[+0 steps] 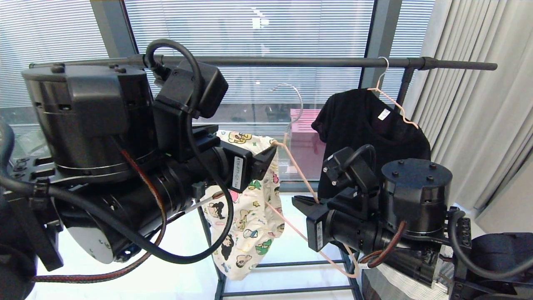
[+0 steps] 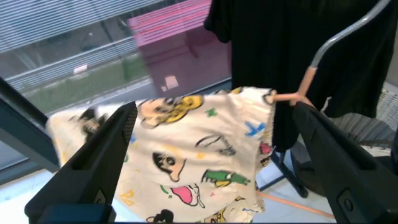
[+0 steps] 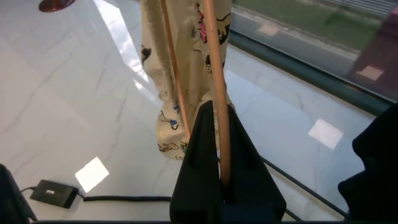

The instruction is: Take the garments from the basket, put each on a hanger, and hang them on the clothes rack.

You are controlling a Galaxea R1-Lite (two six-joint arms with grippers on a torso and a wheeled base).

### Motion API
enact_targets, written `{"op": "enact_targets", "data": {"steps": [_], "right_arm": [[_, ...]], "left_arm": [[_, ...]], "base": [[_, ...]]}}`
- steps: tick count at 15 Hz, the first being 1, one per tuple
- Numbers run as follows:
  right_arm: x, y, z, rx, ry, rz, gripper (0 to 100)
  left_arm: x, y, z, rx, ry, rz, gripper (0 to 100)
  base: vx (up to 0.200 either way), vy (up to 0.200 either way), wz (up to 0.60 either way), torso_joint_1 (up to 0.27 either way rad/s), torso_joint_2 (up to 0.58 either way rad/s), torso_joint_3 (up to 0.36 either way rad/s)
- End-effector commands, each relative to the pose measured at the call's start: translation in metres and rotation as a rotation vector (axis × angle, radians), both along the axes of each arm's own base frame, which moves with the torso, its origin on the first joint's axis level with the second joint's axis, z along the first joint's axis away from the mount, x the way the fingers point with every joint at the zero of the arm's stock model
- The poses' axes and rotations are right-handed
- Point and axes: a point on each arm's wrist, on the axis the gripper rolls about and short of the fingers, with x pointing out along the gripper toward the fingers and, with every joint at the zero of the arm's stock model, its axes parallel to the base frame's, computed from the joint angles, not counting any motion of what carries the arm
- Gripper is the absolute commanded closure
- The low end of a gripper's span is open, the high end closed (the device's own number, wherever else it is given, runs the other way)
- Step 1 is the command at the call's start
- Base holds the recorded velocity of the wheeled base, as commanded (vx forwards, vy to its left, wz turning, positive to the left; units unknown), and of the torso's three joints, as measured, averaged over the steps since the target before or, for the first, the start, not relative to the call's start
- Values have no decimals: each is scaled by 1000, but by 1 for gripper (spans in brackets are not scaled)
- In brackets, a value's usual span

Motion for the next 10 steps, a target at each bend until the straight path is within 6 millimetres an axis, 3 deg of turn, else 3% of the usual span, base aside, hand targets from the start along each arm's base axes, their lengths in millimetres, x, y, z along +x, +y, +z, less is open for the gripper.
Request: {"op": "enact_targets", "data": {"steps": [1,5,6,10], "right_arm": [[-1,-10,-8,-29,-7,-16,100],[-11,-56,-16,-74,-22,7,100],[-18,-77,-17,-102,-48,49,100],[-34,-111,-23,-159,-109,165,100]], "left_arm": [[-2,13,-1,0,1,27,0],[-13,32,-7,-21,33,-169,0],[-22,41,-12,-2,33,-313,0],[-39,59,-46,159,25,-595,0]], "base": [[0,0,0,0,0,0],[0,0,0,0,0,0],[0,0,0,0,0,0],[0,0,0,0,0,0]]}}
